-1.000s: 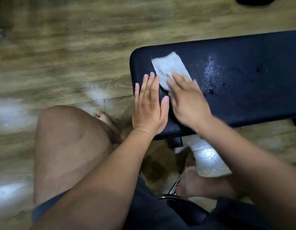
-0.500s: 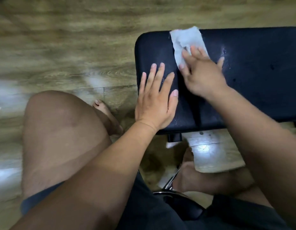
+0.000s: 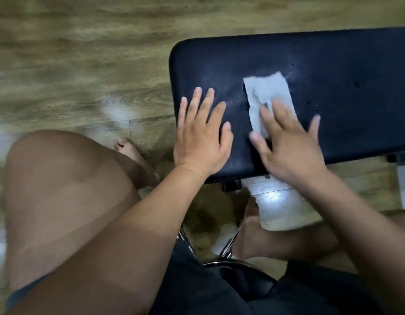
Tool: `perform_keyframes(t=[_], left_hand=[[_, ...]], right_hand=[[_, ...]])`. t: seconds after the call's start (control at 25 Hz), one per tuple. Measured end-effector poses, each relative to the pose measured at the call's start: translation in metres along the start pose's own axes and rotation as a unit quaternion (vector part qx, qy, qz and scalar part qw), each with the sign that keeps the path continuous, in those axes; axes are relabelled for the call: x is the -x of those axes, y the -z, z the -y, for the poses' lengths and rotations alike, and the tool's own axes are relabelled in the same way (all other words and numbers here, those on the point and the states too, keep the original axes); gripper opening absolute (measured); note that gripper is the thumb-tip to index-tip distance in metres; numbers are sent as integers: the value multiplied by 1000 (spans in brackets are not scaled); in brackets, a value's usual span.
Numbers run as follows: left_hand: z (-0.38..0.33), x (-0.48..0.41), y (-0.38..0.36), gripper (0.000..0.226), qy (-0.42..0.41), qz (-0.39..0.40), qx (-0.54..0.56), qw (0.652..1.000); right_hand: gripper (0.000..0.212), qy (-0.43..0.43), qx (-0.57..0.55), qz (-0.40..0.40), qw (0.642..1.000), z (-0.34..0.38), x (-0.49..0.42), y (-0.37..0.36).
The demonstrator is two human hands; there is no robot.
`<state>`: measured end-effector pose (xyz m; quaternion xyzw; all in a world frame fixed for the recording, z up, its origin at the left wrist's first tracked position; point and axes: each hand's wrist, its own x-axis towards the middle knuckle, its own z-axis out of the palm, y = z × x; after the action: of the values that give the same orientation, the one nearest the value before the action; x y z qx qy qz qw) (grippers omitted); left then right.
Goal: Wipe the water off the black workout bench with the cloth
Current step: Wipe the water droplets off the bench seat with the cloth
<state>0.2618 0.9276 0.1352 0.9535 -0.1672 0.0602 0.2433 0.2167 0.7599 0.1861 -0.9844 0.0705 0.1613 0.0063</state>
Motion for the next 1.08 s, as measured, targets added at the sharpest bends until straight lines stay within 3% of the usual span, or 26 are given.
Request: perform_keyframes(t=[0.2,0.32,0.52,0.64,0.76,0.88,0.96,1.08], left_hand=[[-2,-2,8,51,14,25,-12,1000],[-7,-1,6,52,7,24,-17,1000],[-1,1,-2,49,6,-19,-21,1000],[-1,0,-1,47,-8,-23,-25,999],[-3,-1,3,49,2,-13,-27,1000],[-2,-2,3,51,7,-8,-21,1000],[-2,-2,3,51,9,-14,-21,1000],[-3,-1,1,50,6,-21,-29,999]], right_hand=[[67,-45,-45,17,998,-4,-130,55],[64,-53,-56,1,997,-6,-85,41],[60,-31,-50,-53,997,-5,86,-17],[63,-41,-60,9,997,-12,49,-8],[67,-43,-35,-20,998,-25,-54,16],[66,-46,-49,13,998,-35,-122,50],[64,-49,-45,6,998,-37,-115,50],[65,-68,-48,-20,996,-38,-24,18]])
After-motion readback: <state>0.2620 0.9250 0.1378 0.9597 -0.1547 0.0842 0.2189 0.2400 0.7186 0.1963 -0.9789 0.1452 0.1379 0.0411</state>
